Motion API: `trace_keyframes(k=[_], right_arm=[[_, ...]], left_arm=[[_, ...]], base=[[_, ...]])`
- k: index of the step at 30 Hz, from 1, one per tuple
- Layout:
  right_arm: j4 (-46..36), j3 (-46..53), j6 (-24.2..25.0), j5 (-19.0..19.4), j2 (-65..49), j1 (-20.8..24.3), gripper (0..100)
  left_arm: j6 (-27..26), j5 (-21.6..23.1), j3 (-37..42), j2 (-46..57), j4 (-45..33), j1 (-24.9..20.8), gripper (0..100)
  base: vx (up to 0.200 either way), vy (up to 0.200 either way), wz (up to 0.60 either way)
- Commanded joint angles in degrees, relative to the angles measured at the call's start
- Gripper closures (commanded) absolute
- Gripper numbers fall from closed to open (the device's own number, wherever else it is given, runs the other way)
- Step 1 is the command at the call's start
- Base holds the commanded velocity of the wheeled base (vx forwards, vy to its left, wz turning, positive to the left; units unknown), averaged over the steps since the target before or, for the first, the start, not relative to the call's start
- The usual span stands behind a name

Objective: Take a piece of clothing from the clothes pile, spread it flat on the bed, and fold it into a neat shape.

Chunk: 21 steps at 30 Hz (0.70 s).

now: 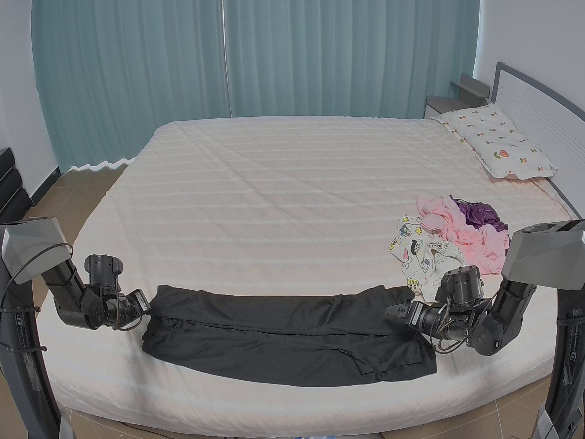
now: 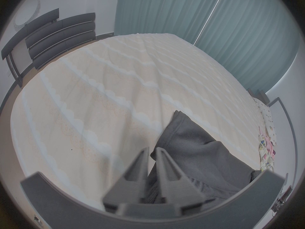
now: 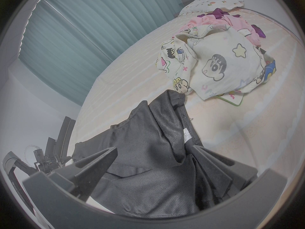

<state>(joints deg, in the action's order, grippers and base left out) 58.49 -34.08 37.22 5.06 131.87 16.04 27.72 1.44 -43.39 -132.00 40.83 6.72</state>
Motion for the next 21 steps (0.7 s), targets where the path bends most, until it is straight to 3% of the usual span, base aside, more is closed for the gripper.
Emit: trace_keyframes(k=[1,7,13,16,21], right_arm=[[0.04,-0.10,0.05,-0.14,-0.29,-0.05,0],[-0.04,0.69,-0.04,-0.31,-2.75,-0.93,0],[0.22,3.76,0.05,-0.14,-4.42,-2.16,0],[2.33,4.64,0.14,-0.14,-3.63,-2.33,0],[2.77,4.91,-0.22,0.04,-1.61,-2.42,0]], left_arm=[[-0.39,0.06,0.58,0.34,-0.05,-0.04,0],[-0.21,1.46,0.23,3.33,-0.05,-0.39,0],[-1.97,7.44,-0.03,3.06,-0.13,-2.41,0],[-6.28,7.44,-0.21,1.22,-0.05,-2.67,0],[-6.63,7.09,0.76,0.69,-0.13,-2.76,0]], base=[[0.000,0.000,0.00],[0.000,0.000,0.00],[0.000,0.000,0.00],[0.000,0.000,0.00],[0.000,0.000,0.00]])
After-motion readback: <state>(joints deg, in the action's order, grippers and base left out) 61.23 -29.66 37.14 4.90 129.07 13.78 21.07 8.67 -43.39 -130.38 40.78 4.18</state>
